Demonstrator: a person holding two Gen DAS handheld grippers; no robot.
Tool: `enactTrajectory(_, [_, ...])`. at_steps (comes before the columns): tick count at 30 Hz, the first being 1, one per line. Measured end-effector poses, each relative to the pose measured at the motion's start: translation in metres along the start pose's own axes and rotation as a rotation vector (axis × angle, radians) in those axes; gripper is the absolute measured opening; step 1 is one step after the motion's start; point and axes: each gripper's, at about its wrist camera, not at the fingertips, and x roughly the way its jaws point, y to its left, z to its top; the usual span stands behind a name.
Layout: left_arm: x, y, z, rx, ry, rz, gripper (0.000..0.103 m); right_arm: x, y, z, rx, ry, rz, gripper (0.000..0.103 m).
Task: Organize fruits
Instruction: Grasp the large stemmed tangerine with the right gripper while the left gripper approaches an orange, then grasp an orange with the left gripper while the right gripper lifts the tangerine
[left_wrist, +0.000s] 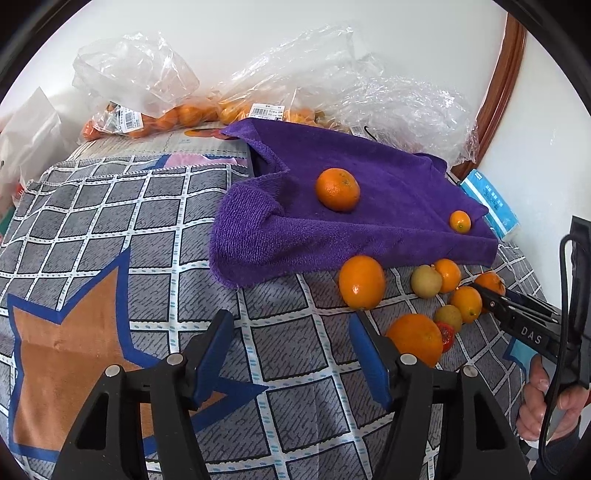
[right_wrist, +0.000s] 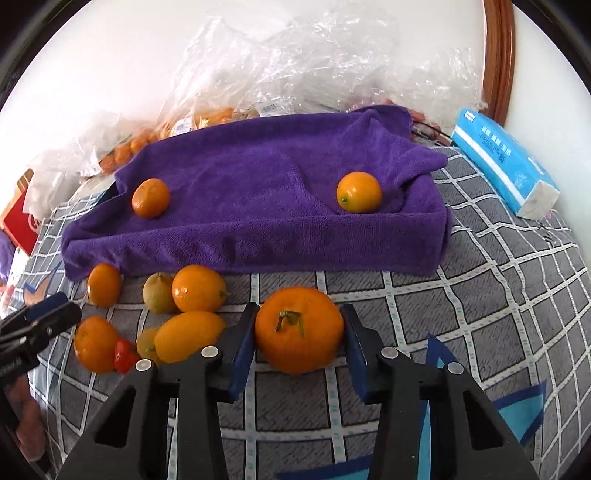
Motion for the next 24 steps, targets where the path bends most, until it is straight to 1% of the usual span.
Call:
enactTrajectory(4, [-0.002,0.002,-0.001,-0.013,-0.014,-0.021,0.063,-0.006,-0.004,-0.005,0.009,-0.009,0.014,0.044])
enactTrajectory(9, [-0.005,0.001,-0.001,-0.017,-0.027,-0.078,0.062,-0.015,-0.011,-0.011,0.028,-0.042,0.01,0.044])
enactTrajectory(13, [-0.006,-0.009,0.004,0.008,-0.015,-0.072,0.061,-0.02,-0.018,-0.015,0.031,-0.047,0.002,0.044])
enactTrajectory(17, [-0.009,-0.022,0.016,0.004,-0.007,-0.11,0.061,-0.021,-0.026,-0.016,0.036,-0.05,-0.007,0.044])
enactTrajectory(20, [-0.002,-0.032,0.025,0.0,0.007,-0.09,0.059,-0.022,-0.032,-0.013,0.042,-0.062,-0.017,0.044])
enactTrajectory(22, [0.006,-0.038,0.028,0.001,0.028,-0.066,0.055,-0.021,-0.034,-0.011,0.043,-0.064,-0.025,0.044])
enactTrajectory(24, [0.017,-0.044,0.028,0.027,0.043,-0.031,0.055,-0.021,-0.038,-0.009,0.042,-0.064,-0.011,0.044])
